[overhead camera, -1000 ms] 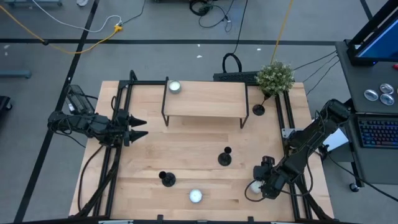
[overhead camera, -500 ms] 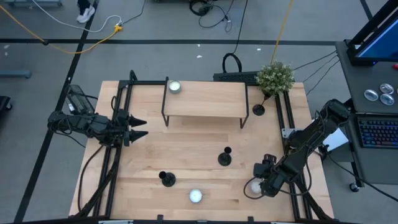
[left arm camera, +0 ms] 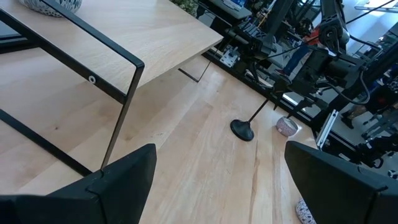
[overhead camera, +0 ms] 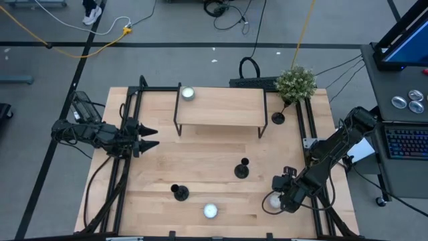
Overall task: Pick & Place candle stick holders
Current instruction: Put the pink scented candle on the shelf
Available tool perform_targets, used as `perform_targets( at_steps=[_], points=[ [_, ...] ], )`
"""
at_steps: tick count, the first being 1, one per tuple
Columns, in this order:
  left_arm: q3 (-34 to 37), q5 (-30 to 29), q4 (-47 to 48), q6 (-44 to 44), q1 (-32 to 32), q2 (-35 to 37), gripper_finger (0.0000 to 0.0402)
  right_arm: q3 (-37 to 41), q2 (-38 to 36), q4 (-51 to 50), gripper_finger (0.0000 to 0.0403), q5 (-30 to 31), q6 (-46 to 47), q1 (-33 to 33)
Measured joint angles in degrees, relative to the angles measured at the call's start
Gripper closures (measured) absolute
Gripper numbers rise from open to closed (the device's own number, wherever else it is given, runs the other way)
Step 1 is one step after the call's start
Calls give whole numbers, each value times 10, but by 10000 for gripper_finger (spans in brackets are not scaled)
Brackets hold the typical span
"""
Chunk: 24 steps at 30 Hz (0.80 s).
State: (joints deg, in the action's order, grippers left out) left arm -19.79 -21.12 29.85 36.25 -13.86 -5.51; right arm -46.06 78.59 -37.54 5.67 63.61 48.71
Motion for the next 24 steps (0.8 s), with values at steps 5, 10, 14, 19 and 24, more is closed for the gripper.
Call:
perform_targets(
  at_steps=[5,10,14,19,24],
  points=[
    [0,0,0,-4,0,0,39,1,0,-1,203,1,0,0],
    [0,-6,0,-4,0,0,39,35,0,49,214,-32,5,-7],
    [0,-10,0,-5,0,0,39,50,-2,66,224,-45,22,-11],
    [0,-30,0,-5,0,0,39,52,-13,70,242,-44,19,-11],
    [0,-58,0,-4,0,0,39,53,-36,68,257,-42,21,-12]
  ],
)
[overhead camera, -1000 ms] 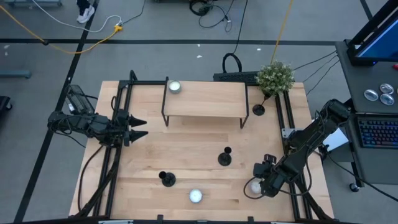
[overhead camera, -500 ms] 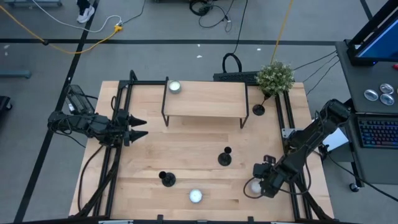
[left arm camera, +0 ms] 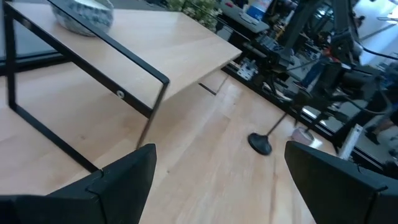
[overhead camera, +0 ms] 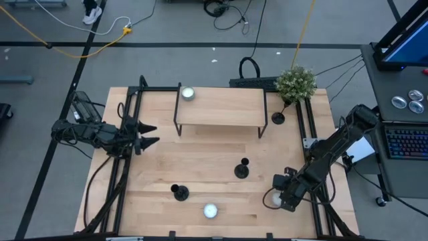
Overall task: Pick & Place candle stick holders
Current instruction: Put the pink scented candle on the shelf
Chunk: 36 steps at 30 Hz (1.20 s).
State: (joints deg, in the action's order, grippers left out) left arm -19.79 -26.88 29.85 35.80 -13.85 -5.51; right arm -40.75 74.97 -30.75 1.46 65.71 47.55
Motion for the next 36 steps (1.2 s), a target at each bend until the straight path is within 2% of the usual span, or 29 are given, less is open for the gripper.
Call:
perform_targets(
  at_steps=[5,12,21,36],
  points=[
    [0,-22,0,1,0,0,39,0,-12,-6,269,3,0,-2],
    [0,-22,0,4,0,0,39,0,-11,-10,279,18,-8,-18],
    [0,-22,0,5,0,0,39,0,-9,-14,291,15,-32,-26],
    [0,-22,0,5,0,0,39,25,-10,-10,326,0,-17,-29]
  ],
)
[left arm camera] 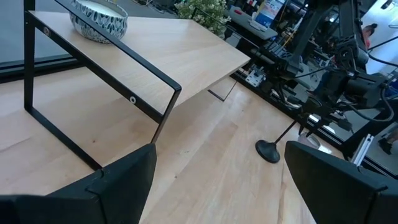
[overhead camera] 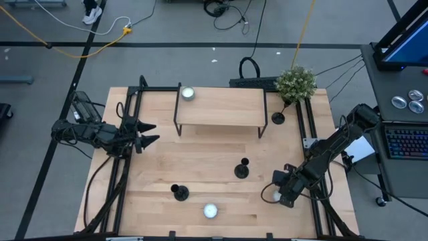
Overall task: Pick & Place candle stick holders
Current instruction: Put the pink scented candle on the shelf
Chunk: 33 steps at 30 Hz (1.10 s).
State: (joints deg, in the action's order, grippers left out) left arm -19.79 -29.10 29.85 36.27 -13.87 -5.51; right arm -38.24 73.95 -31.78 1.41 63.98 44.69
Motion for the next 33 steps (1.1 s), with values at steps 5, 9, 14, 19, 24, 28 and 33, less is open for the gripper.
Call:
perform_targets(
  at_steps=[5,9,14,19,24,28,33],
  points=[
    [0,0,0,0,0,0,39,0,0,7,342,0,-1,0],
    [0,0,0,0,0,0,39,1,-5,6,358,0,-1,0],
    [0,0,0,0,0,0,39,2,-17,3,377,0,-2,-3],
    [0,0,0,0,0,0,39,2,-19,5,399,0,-2,-8],
    [0,0,0,0,0,0,39,2,-19,0,400,0,-2,-9],
    [0,0,0,0,0,0,39,2,-19,-1,401,0,-2,-9],
    [0,0,0,0,0,0,39,2,-19,-9,402,0,11,-9]
  ],
)
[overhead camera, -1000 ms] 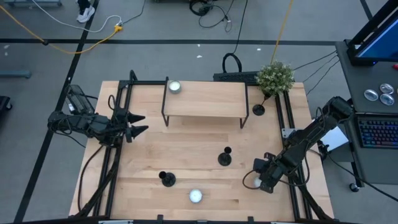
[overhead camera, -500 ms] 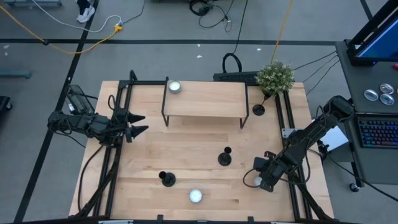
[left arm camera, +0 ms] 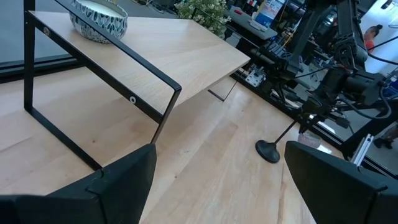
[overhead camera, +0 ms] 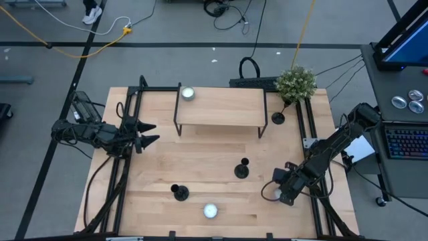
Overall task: Pick & Place candle stick holders
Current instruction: Put the pink scented candle on the shelf
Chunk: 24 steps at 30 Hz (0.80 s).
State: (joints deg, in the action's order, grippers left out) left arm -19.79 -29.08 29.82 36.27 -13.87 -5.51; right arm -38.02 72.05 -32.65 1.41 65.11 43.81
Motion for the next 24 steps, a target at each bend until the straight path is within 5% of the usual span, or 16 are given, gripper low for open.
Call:
perform_targets(
  at_steps=[12,24],
  points=[
    [0,0,-4,2,0,0,39,0,0,23,402,-16,17,0],
    [0,0,-108,-34,0,-1,39,0,-60,46,403,10,17,-32]
  ],
)
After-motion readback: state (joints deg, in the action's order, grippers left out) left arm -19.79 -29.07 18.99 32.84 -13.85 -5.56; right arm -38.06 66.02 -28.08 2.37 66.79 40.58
